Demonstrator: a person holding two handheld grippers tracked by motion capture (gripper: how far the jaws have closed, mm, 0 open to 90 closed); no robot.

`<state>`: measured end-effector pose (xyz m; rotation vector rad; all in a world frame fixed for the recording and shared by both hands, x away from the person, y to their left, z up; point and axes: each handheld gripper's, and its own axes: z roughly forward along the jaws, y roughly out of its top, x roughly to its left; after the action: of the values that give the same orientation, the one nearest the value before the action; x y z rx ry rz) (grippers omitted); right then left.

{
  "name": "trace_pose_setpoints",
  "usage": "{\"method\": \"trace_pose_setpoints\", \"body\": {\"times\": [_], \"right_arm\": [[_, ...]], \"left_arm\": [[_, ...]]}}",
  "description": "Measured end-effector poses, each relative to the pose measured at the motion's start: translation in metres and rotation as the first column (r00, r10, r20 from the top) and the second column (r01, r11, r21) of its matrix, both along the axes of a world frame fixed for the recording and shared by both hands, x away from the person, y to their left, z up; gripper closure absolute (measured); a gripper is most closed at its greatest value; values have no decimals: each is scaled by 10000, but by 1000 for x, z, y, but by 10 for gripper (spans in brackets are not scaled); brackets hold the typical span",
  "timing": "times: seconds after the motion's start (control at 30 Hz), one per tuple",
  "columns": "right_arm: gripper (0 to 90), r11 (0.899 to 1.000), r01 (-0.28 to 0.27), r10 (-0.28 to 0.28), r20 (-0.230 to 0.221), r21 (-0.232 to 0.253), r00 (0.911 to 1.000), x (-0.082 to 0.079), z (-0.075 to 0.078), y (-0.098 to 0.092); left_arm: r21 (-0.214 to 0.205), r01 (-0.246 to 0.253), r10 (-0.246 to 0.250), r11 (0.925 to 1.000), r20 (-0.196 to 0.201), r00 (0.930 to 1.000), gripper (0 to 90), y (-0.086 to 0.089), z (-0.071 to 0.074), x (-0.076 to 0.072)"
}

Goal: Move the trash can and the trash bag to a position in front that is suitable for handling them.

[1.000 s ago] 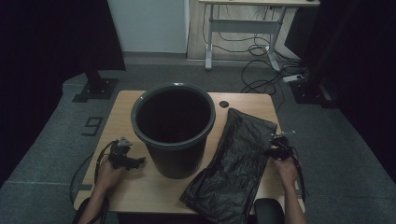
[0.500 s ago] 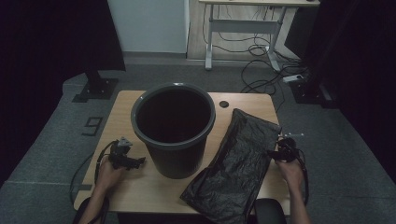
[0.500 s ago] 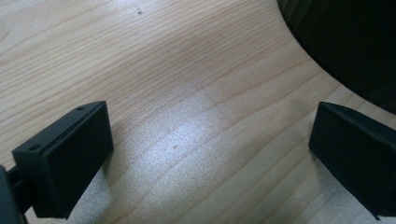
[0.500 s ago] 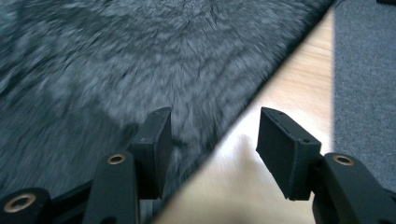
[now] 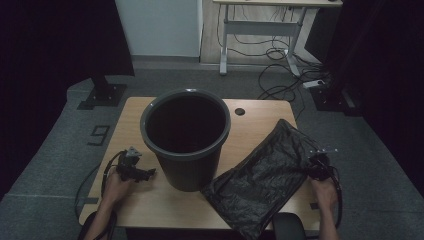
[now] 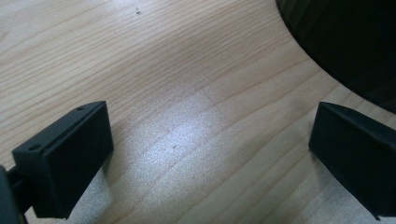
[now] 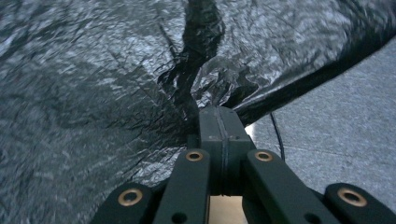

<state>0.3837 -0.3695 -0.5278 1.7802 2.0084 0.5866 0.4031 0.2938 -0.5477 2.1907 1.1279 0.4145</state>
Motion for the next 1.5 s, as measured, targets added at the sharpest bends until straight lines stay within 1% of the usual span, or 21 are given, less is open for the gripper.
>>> {"method": "trace_pose_setpoints", "body": {"times": [0.1,0.23,0.3,0.37,0.4,0.47,0.5,0.53,0.57,0.63,0.67,0.7,0.77,0.8,0.9,1.13,1.23,1.33,1.37,1.47,1.5], "right_arm": [[851,10000,-32,31,100,58,9999,-5,3,-5],[518,10000,-70,65,799,58,9968,-4,12,2],[369,9984,-534,505,1235,202,9911,-2,18,11],[260,9942,-1019,955,1535,342,9835,-1,24,20],[260,9942,-1019,955,1535,342,9835,-1,24,20],[166,9895,-1396,1302,1856,381,9740,0,30,32],[124,9824,-1785,1631,2127,551,9634,1,35,43],[124,9824,-1785,1631,2127,551,9634,1,35,43],[76,9734,-2172,1950,2342,729,9524,2,38,52],[0,9620,-2653,2430,2397,652,9399,4,41,65],[0,9580,-2819,2620,2380,531,9352,5,42,69],[0,9502,-3090,2912,2397,394,9261,6,43,77],[0,9426,-3322,3128,2577,346,9142,7,45,87],[0,9379,-3449,3234,2646,378,9085,8,46,92],[0,9267,-3738,3504,2708,387,8966,9,48,106],[0,8909,-4492,4115,2997,671,8608,14,52,139],[0,8692,-4899,4491,3085,665,8386,17,53,158],[0,8551,-5135,4683,3189,711,8240,19,55,172],[0,8499,-5222,4756,3234,710,8180,20,55,177],[0,8427,-5349,4902,3241,607,8091,23,57,184],[0,8465,-5306,4905,3229,440,8094,24,57,186]], "left_arm": [[23,-35,35,10000,7,10000,0,-1,0,1],[56,-1,2,10000,-47,10000,0,0,1,0],[238,-7,6,9997,44,10000,0,0,4,-2],[122,126,-128,9998,128,9998,0,-2,11,-7],[122,126,-128,9998,128,9998,0,-2,11,-7],[3,276,-276,9996,395,9988,0,-7,22,-14],[-74,400,-395,9992,511,9979,0,-9,28,-18],[-194,495,-483,9986,586,9971,0,-11,31,-21],[-467,679,-642,9966,765,9950,0,-15,40,-27],[-729,779,-712,9943,898,9934,0,-19,47,-30],[-823,767,-687,9937,969,9929,0,-22,51,-30],[-796,782,-703,9937,984,9927,0,-25,54,-29],[-553,747,-685,9957,1078,9918,0,-30,57,-26],[-585,747,-680,9955,1097,9916,0,-32,58,-24],[-663,749,-673,9950,1099,9917,0,-37,60,-18],[-459,1057,-1003,9933,1081,9891,0,-60,67,8],[-439,1188,-1138,9919,1017,9883,0,-68,69,19],[-349,1267,-1228,9913,972,9877,0,-73,70,26],[-250,1346,-1317,9906,951,9867,0,-78,71,33],[-1,1344,-1337,9909,1038,9856,0,-83,73,41],[20,1352,-1347,9908,1037,9855,0,-84,74,43]]}}
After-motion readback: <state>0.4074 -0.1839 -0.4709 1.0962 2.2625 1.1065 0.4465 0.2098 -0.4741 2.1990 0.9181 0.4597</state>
